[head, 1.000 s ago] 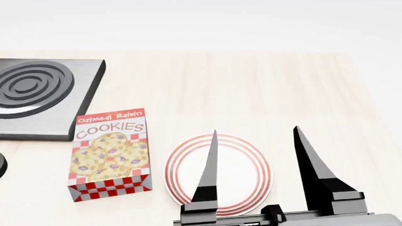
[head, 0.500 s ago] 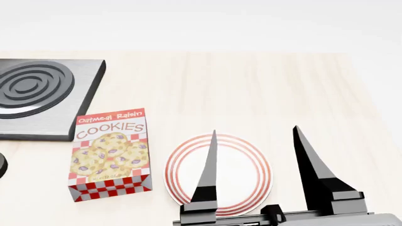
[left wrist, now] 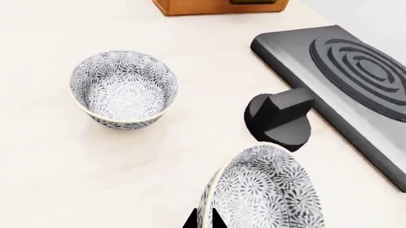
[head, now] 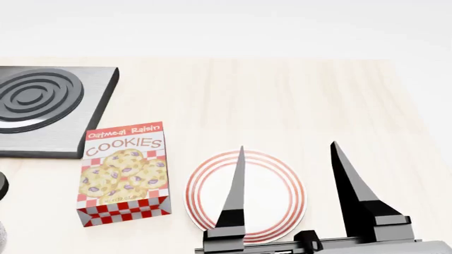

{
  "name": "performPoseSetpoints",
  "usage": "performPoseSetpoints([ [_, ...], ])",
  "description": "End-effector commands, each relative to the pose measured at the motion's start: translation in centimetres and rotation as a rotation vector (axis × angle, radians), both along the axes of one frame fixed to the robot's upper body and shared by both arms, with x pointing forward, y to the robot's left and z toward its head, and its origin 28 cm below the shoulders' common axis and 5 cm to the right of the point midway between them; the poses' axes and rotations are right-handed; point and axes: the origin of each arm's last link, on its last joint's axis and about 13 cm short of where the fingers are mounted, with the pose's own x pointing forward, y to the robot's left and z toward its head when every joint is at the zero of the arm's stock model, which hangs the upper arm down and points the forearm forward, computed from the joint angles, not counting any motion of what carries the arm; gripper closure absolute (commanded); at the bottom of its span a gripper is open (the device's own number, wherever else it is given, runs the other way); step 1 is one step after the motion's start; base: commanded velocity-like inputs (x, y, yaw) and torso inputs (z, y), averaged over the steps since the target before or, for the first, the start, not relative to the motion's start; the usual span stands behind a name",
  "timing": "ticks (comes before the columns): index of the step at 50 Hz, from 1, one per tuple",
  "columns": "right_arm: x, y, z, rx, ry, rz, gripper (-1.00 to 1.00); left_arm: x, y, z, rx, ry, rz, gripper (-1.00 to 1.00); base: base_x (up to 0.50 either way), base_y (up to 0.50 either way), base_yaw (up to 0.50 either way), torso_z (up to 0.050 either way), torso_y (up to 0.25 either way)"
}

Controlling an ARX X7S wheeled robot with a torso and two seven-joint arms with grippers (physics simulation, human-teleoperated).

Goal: Pick the akita bowl from table center and place it on the plate.

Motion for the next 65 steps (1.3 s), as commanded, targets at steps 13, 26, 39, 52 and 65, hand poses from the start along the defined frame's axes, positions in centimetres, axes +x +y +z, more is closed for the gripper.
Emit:
performPoseSetpoints([
  [13, 0.3, -0.2, 0.1, 0.006, -0.014, -0.014, -1.0, -0.9, -1.7, 4.1, 0.075, -0.316, -0.237, 1.0, 0.0, 0.0, 0.0, 0.0, 0.0],
  [26, 0.3, -0.2, 0.1, 0.005, -0.017, -0.014, -1.0, -1.3, -3.1, 6.4, 0.179, -0.554, -0.494, 1.0, 0.0, 0.0, 0.0, 0.0, 0.0],
  [39, 0.2, -0.2, 0.2, 0.006, -0.018, -0.014, -1.0, -1.1, -4.5, 8.2, 0.311, -0.677, -0.695, 1.0, 0.0, 0.0, 0.0, 0.0, 0.0],
  [52, 0.2, -0.3, 0.1, 0.01, -0.013, -0.014, -1.0, -0.7, -5.6, 8.9, 0.502, -0.859, -0.9, 1.0, 0.0, 0.0, 0.0, 0.0, 0.0],
  [65, 0.0, -0.5, 0.6, 0.07, -0.018, 0.027, -1.0, 0.8, -5.6, 8.7, 0.683, -0.974, -1.053, 1.0, 0.0, 0.0, 0.0, 0.0, 0.0],
])
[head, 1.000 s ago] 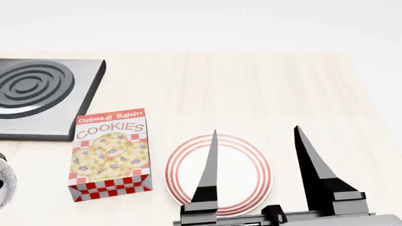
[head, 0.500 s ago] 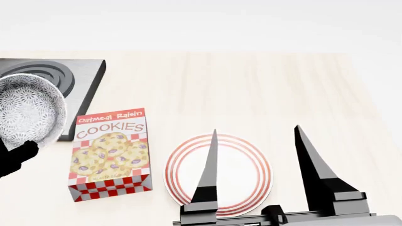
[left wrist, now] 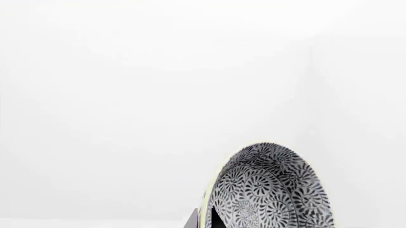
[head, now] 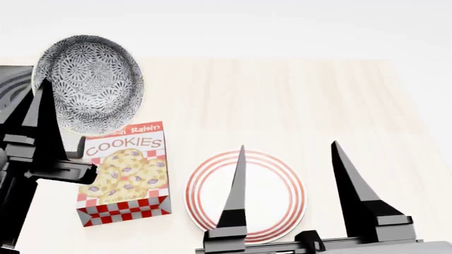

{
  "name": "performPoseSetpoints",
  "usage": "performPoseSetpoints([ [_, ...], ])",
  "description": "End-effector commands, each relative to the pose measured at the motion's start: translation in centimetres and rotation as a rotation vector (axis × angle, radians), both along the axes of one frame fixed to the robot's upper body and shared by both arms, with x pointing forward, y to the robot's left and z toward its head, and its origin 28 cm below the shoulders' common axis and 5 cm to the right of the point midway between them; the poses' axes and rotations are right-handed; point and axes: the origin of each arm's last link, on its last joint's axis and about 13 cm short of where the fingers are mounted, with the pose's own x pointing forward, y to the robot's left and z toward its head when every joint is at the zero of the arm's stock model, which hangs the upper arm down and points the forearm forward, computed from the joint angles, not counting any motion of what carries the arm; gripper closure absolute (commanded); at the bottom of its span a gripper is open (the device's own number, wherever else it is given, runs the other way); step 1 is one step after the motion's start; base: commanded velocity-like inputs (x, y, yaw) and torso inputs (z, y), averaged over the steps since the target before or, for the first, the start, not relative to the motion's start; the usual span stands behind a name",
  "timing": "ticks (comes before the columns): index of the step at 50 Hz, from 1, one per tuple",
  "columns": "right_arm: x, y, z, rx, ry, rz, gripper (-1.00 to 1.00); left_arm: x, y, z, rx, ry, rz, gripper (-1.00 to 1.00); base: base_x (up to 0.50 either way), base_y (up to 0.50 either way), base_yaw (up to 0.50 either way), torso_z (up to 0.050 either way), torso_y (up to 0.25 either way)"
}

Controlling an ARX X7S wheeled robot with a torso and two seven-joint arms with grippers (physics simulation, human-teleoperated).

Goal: Pick the akita bowl from table center and place it on the plate.

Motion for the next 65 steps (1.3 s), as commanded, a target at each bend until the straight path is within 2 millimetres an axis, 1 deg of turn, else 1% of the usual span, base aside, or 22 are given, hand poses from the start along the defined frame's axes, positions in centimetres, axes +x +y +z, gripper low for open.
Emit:
performPoseSetpoints([
  [1, 0.1, -0.5, 0.5, 0.061, -0.02, 0.017, -1.0, 1.1, -0.2, 0.6, 0.129, -0.166, -0.115, 1.0, 0.0, 0.0, 0.0, 0.0, 0.0],
  [8, 0.1, -1.3, 2.0, 0.085, -0.022, 0.091, -1.0, 1.7, 0.2, -0.1, 0.149, -0.168, -0.137, 1.0, 0.0, 0.0, 0.0, 0.0, 0.001],
  [13, 0.3, -2.2, 4.1, 0.064, 0.001, 0.193, -1.0, 1.9, 0.4, -0.4, 0.173, -0.178, -0.157, 1.0, 0.0, 0.0, 0.0, 0.0, 0.0],
  [16, 0.6, -2.8, 5.1, 0.049, 0.014, 0.224, -1.0, 1.8, 0.4, -0.6, 0.201, -0.183, -0.166, 1.0, 0.0, 0.0, 0.0, 0.0, 0.0],
  [21, 1.0, -3.3, 6.2, 0.02, 0.041, 0.264, -1.0, 1.9, 0.4, -0.7, 0.226, -0.185, -0.174, 1.0, 0.0, 0.0, 0.0, 0.0, 0.0],
  [24, 1.3, -3.3, 6.2, -0.023, 0.065, 0.266, -1.0, 2.1, 0.3, -0.6, 0.23, -0.186, -0.175, 1.0, 0.0, 0.0, 0.0, 0.0, 0.0],
  [31, 1.5, -3.2, 6.9, -0.033, 0.09, 0.335, -1.0, 2.5, 0.2, -0.1, 0.234, -0.192, -0.163, 1.0, 0.0, 0.0, 0.0, 0.0, 0.001],
  [37, 1.5, -3.1, 7.5, 0.008, 0.109, 0.421, -1.0, 2.7, 0.1, 0.0, 0.237, -0.196, -0.161, 1.0, 0.0, 0.0, 0.0, 0.0, 0.0],
  [45, 2.2, -2.9, 7.8, 0.018, 0.128, 0.447, -1.0, 2.6, -0.1, 0.1, 0.235, -0.204, -0.16, 1.0, 0.0, 0.0, 0.0, 0.0, 0.0],
  [54, 3.8, -2.3, 8.1, 0.023, 0.138, 0.473, -1.0, 2.1, -0.2, 0.4, 0.241, -0.211, -0.182, 1.0, 0.0, 0.0, 0.0, 0.0, 0.001],
  [59, 5.0, -2.1, 7.7, 0.038, 0.156, 0.48, -1.0, 2.0, -0.2, 0.5, 0.246, -0.213, -0.187, 1.0, 0.0, 0.0, 0.0, 0.0, 0.0],
  [65, 5.5, -1.6, 7.5, 0.037, 0.176, 0.494, -1.0, 2.1, -0.2, 0.6, 0.245, -0.217, -0.185, 1.0, 0.0, 0.0, 0.0, 0.0, 0.0],
])
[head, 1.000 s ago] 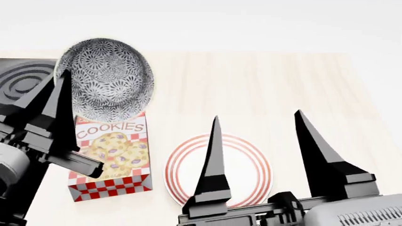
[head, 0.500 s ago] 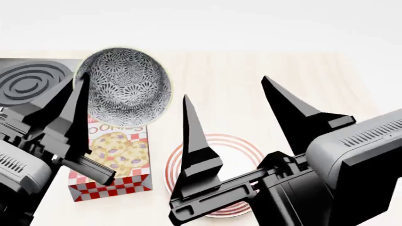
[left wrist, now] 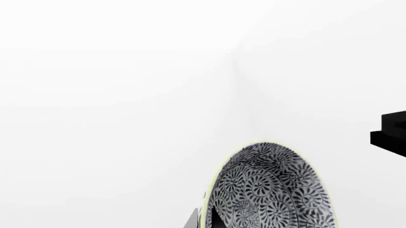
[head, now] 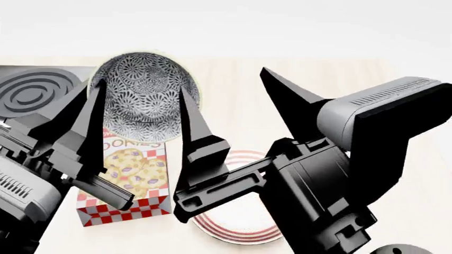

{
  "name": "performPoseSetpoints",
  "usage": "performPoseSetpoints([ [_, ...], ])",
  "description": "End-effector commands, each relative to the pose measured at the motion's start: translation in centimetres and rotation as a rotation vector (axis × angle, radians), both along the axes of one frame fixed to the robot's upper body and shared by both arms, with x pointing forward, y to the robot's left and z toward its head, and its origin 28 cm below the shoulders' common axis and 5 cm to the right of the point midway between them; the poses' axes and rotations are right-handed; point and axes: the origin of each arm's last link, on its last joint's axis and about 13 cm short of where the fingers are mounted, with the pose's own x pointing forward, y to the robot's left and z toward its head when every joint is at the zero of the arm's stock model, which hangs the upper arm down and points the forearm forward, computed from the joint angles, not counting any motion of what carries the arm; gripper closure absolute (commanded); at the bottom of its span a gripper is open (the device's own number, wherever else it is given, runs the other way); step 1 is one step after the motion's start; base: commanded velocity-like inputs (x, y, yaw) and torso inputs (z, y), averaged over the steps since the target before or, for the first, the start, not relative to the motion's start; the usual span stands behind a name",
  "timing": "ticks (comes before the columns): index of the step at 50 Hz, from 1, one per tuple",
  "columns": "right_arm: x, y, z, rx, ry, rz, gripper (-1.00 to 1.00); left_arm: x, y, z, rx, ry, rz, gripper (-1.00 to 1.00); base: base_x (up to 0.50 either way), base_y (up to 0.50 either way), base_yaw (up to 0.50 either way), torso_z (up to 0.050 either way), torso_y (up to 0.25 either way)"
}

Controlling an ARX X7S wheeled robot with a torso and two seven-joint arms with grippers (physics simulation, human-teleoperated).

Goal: Pick the akita bowl from table center and place it on the plate.

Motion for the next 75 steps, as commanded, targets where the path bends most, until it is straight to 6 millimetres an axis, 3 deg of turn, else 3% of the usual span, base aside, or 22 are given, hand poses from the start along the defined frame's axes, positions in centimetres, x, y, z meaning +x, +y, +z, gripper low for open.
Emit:
performPoseSetpoints([
  [1, 1.8, 0.5, 0.0, 0.029, 0.02, 0.022, -1.0, 0.1, 0.0, 1.0, -0.023, -0.032, 0.0, 1.0, 0.0, 0.0, 0.0, 0.0, 0.0],
  [28, 4.4, 2.2, -1.1, 0.037, 0.076, 0.084, -1.0, -0.5, 0.0, 1.2, -0.026, -0.044, -0.017, 1.0, 0.0, 0.0, 0.0, 0.0, 0.0],
  [45, 5.3, 2.2, -2.2, 0.034, 0.111, 0.073, -1.0, -1.0, 0.0, 1.7, -0.034, -0.053, -0.026, 1.0, 0.0, 0.0, 0.0, 0.0, 0.001],
  [46, 5.3, 2.2, -2.2, 0.034, 0.112, 0.071, 1.0, -1.0, 0.0, 1.7, -0.034, -0.054, -0.026, 1.0, 0.0, 0.0, 0.0, 0.0, 0.0],
  [75, 5.1, 2.1, -2.1, 0.05, 0.106, 0.068, 1.0, -0.6, 0.0, 1.6, -0.028, -0.033, -0.022, 1.0, 0.0, 0.0, 0.0, 0.0, 0.0],
])
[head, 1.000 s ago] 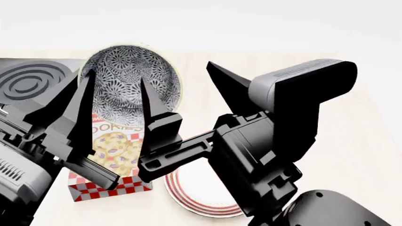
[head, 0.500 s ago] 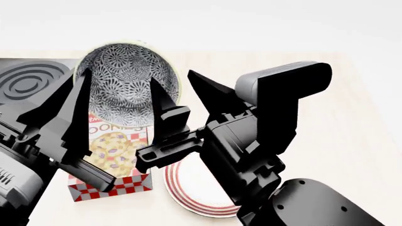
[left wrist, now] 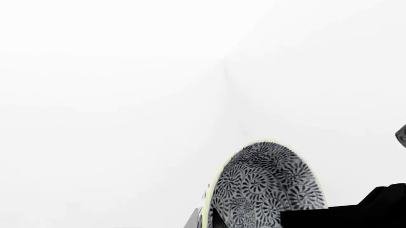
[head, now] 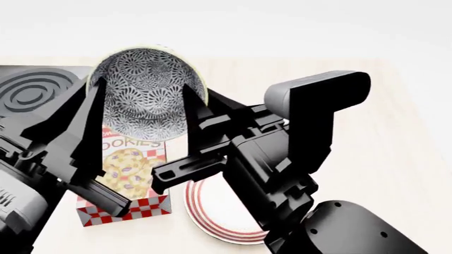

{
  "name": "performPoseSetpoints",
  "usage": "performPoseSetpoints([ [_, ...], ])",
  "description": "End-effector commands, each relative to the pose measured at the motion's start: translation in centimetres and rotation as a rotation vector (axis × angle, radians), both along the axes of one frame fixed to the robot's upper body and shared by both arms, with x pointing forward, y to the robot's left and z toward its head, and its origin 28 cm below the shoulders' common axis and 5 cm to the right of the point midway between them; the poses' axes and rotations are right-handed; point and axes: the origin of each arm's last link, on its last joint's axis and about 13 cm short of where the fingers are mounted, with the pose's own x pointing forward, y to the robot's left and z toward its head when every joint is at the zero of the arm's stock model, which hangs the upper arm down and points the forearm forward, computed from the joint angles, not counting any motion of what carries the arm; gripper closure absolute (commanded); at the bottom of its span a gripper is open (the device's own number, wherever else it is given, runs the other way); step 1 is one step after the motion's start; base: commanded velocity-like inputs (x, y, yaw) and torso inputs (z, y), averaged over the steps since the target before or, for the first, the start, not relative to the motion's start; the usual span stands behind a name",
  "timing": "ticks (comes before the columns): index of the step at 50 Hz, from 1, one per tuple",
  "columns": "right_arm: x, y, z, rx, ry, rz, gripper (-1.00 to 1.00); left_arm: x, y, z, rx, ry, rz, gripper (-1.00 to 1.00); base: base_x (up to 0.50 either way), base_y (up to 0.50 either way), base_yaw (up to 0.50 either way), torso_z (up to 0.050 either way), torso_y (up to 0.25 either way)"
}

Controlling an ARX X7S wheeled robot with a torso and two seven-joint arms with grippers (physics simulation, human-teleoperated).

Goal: Pick the akita bowl from table center and place it on the plate.

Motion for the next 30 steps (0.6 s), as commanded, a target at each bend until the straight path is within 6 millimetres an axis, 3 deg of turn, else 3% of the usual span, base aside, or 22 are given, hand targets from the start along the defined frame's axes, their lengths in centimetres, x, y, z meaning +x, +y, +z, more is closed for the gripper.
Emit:
performPoseSetpoints([
  [1, 0.39, -0.28, 0.19, 0.024, -0.007, -0.028, 1.0, 0.33, 0.15, 0.59, -0.012, -0.017, 0.026, -1.0, 0.0, 0.0, 0.0, 0.0, 0.0],
  [30, 1.22, -0.86, 0.43, 0.017, 0.003, -0.074, 1.0, -0.31, 0.47, -0.12, -0.006, 0.008, 0.012, -1.0, 0.0, 0.0, 0.0, 0.0, 0.0],
])
